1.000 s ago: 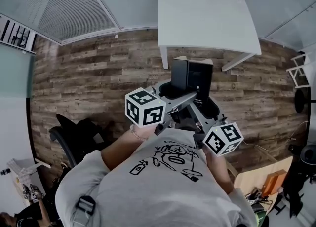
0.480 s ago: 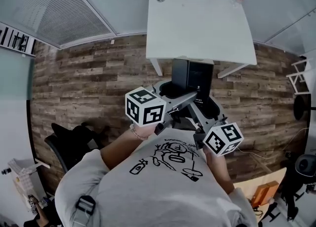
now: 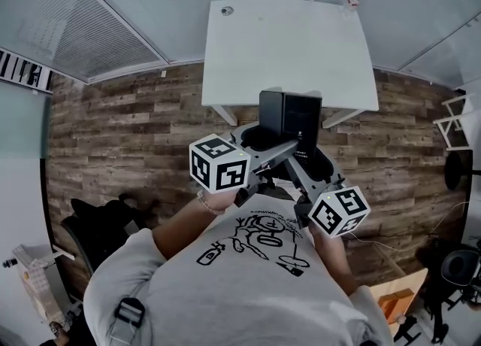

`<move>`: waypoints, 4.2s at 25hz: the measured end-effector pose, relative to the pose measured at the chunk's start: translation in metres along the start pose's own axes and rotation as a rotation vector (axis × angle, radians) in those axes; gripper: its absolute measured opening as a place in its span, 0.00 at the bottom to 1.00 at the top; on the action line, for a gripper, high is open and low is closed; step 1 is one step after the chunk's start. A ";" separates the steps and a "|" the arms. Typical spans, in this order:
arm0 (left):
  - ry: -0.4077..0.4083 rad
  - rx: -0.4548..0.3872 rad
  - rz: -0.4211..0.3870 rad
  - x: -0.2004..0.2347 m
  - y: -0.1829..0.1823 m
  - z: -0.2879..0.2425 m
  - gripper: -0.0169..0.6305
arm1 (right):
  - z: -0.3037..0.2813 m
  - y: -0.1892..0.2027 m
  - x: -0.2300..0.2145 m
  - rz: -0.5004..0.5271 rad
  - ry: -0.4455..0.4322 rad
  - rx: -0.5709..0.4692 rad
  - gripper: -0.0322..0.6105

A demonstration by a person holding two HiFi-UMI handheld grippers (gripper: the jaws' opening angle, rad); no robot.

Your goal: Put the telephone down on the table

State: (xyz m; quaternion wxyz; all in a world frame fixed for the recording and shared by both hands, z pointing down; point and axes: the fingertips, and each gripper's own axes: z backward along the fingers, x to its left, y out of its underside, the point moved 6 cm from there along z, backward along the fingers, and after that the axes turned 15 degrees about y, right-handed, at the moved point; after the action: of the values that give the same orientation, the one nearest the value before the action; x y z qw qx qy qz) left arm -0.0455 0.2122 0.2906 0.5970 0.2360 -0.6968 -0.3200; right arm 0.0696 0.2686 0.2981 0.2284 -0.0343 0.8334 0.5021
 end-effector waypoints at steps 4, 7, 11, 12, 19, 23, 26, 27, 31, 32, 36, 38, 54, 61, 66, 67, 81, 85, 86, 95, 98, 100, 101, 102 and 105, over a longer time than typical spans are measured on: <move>0.001 -0.007 -0.006 0.005 -0.008 -0.022 0.48 | -0.004 -0.013 -0.021 0.009 -0.004 -0.001 0.44; 0.005 -0.014 -0.002 0.010 -0.012 -0.039 0.47 | -0.007 -0.021 -0.036 0.013 -0.003 0.001 0.44; 0.003 -0.007 0.009 0.019 -0.014 -0.051 0.48 | -0.013 -0.025 -0.049 0.003 -0.001 0.011 0.44; 0.002 -0.006 0.012 0.022 -0.016 -0.052 0.48 | -0.016 -0.026 -0.051 0.000 0.000 0.015 0.44; -0.002 -0.007 0.030 0.046 -0.029 -0.061 0.48 | -0.042 -0.037 -0.061 -0.007 0.002 0.030 0.44; -0.004 -0.003 0.033 0.069 -0.047 -0.065 0.48 | -0.068 -0.047 -0.068 -0.015 -0.002 0.032 0.44; -0.006 -0.004 0.038 0.086 -0.065 -0.069 0.48 | -0.089 -0.060 -0.072 -0.014 -0.004 0.038 0.44; -0.006 -0.004 0.039 0.092 -0.071 -0.071 0.47 | -0.096 -0.065 -0.074 -0.014 -0.005 0.039 0.44; -0.006 -0.007 0.041 0.118 -0.097 -0.073 0.47 | -0.128 -0.084 -0.076 -0.013 -0.003 0.043 0.43; -0.006 -0.007 0.043 0.125 -0.104 -0.073 0.47 | -0.137 -0.089 -0.076 -0.013 -0.003 0.044 0.43; -0.005 -0.004 0.043 0.152 -0.133 -0.069 0.48 | -0.172 -0.107 -0.072 -0.020 -0.003 0.050 0.43; -0.002 -0.004 0.042 0.162 -0.146 -0.066 0.47 | -0.186 -0.115 -0.069 -0.021 -0.003 0.049 0.43; 0.025 0.014 0.044 0.233 -0.204 -0.043 0.47 | -0.271 -0.142 -0.049 -0.033 0.027 0.045 0.43; 0.012 0.009 0.052 0.244 -0.211 -0.052 0.47 | -0.283 -0.150 -0.059 -0.035 0.016 0.056 0.43; 0.001 0.002 0.037 0.237 -0.213 -0.069 0.48 | -0.277 -0.159 -0.075 -0.023 -0.001 0.053 0.43; 0.000 -0.001 0.035 0.235 -0.213 -0.073 0.48 | -0.274 -0.160 -0.078 -0.019 -0.003 0.052 0.43; -0.008 0.020 0.089 0.237 -0.193 -0.114 0.48 | -0.261 -0.155 -0.121 -0.044 0.011 0.102 0.43; -0.017 0.038 0.120 0.240 -0.180 -0.115 0.47 | -0.260 -0.144 -0.125 -0.060 0.014 0.133 0.43; -0.018 0.042 0.128 0.242 -0.177 -0.116 0.47 | -0.261 -0.141 -0.127 -0.063 0.016 0.142 0.43; -0.024 0.072 0.205 0.272 -0.149 -0.119 0.47 | -0.277 -0.111 -0.142 -0.092 0.033 0.213 0.42; -0.023 0.077 0.228 0.285 -0.140 -0.117 0.47 | -0.286 -0.100 -0.146 -0.098 0.044 0.228 0.42; -0.021 0.083 0.235 0.296 -0.136 -0.118 0.47 | -0.294 -0.094 -0.150 -0.100 0.049 0.237 0.42; -0.021 0.087 0.239 0.301 -0.134 -0.119 0.47 | -0.298 -0.091 -0.152 -0.101 0.051 0.242 0.42; -0.019 0.089 0.242 0.305 -0.132 -0.120 0.47 | -0.302 -0.088 -0.154 -0.102 0.053 0.245 0.42; -0.016 0.097 0.249 0.320 -0.126 -0.123 0.47 | -0.312 -0.080 -0.161 -0.107 0.060 0.254 0.42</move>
State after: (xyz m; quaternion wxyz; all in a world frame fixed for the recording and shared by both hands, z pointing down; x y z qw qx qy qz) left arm 0.0122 -0.1217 0.4265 0.6144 0.1735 -0.7401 -0.2112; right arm 0.1285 -0.0650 0.4213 0.2321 -0.0644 0.8937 0.3786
